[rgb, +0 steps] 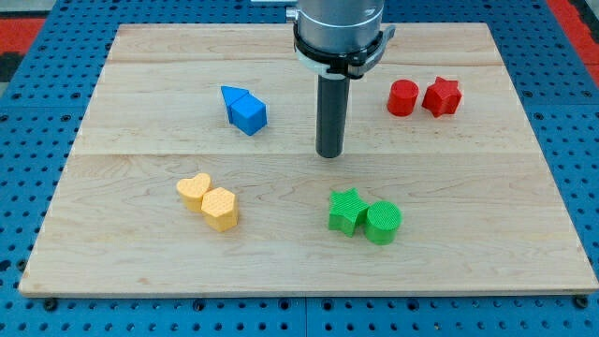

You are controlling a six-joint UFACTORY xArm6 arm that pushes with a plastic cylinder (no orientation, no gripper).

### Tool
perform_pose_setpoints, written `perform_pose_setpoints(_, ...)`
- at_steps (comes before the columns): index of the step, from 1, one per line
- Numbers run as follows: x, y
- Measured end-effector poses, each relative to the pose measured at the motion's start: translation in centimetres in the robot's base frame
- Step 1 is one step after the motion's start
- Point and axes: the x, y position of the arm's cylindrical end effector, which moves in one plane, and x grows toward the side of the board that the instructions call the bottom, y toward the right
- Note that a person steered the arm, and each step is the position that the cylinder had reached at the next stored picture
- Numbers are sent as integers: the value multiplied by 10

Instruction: Move the red star and the red circle left a bit

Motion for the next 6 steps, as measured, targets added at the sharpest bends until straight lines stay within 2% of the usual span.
perform_pose_setpoints(2, 0, 0)
perform_pose_setpoints(3, -10, 67)
perform_pose_setpoints(4, -13, 161)
perform_pose_setpoints(5, -59, 246)
perform_pose_setpoints(6, -107, 230)
